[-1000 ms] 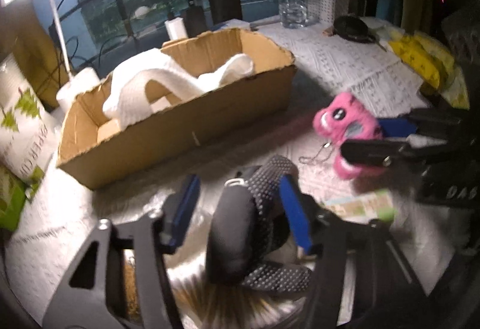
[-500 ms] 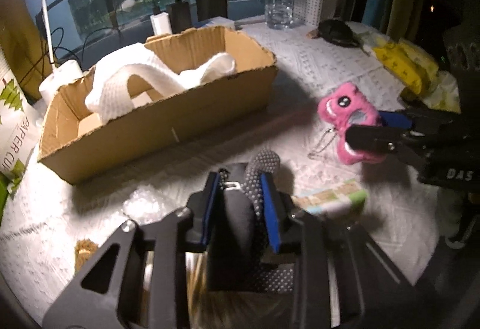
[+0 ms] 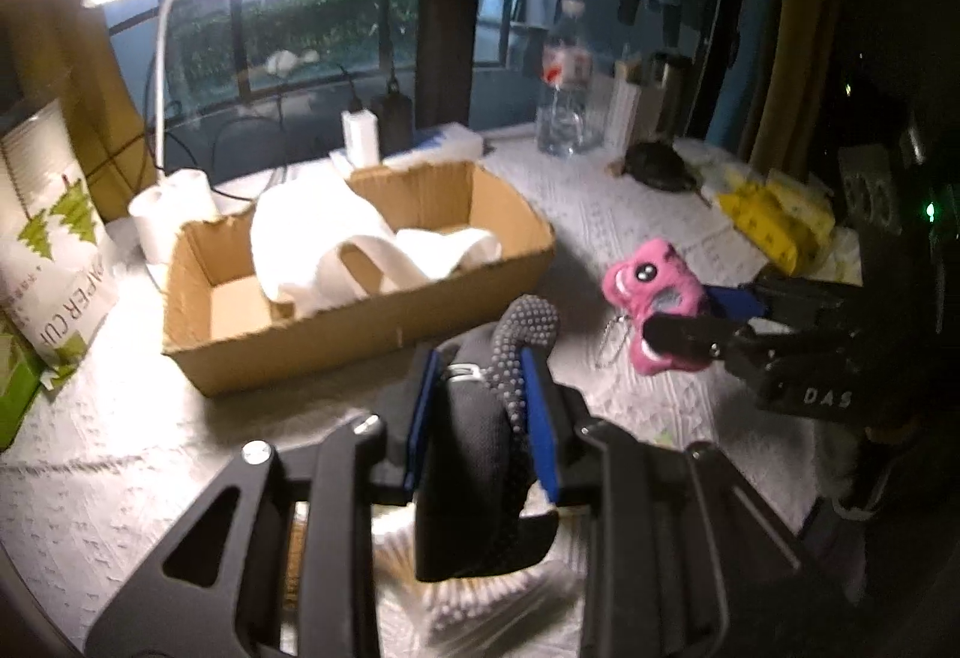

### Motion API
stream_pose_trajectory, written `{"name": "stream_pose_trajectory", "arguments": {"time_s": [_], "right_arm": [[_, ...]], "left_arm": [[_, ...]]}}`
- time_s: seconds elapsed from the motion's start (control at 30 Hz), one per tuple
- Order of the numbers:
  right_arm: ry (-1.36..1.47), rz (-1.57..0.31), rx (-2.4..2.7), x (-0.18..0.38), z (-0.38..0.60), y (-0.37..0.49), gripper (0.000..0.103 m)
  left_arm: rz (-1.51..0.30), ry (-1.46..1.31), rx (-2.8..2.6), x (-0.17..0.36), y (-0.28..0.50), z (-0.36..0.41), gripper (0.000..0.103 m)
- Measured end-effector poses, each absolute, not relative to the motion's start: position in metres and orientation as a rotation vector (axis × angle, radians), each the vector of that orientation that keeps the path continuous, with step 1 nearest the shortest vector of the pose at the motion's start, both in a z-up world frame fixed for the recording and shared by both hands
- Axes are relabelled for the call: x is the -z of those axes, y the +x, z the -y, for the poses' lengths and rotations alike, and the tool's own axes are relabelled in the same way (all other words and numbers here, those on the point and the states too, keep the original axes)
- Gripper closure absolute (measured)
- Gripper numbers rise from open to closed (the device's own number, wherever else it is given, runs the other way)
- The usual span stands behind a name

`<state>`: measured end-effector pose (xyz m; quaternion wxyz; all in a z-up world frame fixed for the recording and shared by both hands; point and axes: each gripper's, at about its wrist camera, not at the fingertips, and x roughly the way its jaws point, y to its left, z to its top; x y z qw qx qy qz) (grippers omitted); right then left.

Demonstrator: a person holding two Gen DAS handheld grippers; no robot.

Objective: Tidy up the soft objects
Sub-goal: 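Carry the toy and glove into the box and open both grippers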

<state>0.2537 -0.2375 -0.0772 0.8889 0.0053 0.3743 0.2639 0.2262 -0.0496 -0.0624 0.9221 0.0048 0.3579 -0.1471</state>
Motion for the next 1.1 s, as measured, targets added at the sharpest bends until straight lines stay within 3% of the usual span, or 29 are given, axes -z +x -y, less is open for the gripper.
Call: {"name": "stream_pose_trajectory", "arguments": {"time_s": [0.73,1.1], "right_arm": [[-0.061,-0.709,-0.541,0.039,0.193,0.28,0.06],[-0.049,-0.629,-0.533,0.024,0.184,0.308,0.06]], "left_arm": [[-0.518,-0.165,0.16,0.017,0.228,-0.054,0.074],[-0.434,-0.175,0.116,0.013,0.254,-0.068,0.074]]}}
